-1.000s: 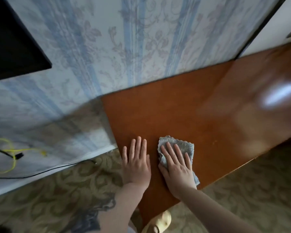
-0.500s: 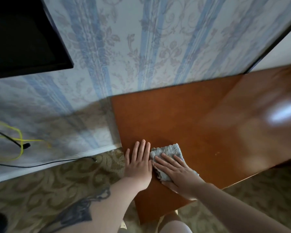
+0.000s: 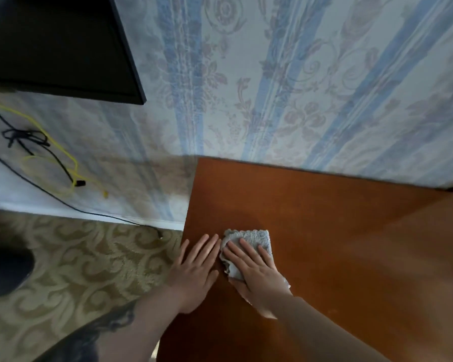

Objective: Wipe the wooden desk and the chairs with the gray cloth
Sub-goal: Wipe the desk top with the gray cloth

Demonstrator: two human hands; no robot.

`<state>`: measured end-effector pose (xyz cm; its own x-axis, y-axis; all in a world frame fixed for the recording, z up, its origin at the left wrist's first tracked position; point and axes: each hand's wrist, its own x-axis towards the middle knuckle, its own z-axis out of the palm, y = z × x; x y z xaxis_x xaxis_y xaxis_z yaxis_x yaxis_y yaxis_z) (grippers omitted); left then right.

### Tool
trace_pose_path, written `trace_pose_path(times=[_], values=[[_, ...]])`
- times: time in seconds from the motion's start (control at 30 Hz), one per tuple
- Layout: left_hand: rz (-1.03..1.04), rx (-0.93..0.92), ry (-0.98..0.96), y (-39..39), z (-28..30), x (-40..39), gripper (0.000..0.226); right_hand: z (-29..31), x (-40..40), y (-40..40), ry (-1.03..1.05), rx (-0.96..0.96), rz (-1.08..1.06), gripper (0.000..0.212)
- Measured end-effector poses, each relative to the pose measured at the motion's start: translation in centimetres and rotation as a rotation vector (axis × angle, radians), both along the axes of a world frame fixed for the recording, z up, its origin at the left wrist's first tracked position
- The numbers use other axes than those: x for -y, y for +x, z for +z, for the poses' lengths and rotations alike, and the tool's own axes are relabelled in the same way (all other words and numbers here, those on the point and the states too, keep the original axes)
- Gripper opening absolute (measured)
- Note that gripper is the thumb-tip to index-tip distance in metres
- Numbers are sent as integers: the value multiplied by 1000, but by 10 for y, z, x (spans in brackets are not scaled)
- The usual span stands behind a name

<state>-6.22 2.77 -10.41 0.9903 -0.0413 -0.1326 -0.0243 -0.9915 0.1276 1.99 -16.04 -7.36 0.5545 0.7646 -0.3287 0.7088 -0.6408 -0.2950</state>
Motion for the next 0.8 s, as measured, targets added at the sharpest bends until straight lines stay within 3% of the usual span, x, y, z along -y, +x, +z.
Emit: trace_pose_path(times=[0.27,0.47,0.53,0.7,0.8], values=[[592,67,-100,-26,4,78,59,-6,7,40,46,90,143,55],[779,95,-96,-41,4,104,54,-16,-7,54,17,177,-460,55],[784,95,-89,-39,4,104,54,-15,-17,41,13,140,-490,54],[783,87,-102,-39,5,105,54,-10,-1,42,43,112,198,60],[787,92,-105,-38,5,105,54,-12,22,71,27,192,556,57]])
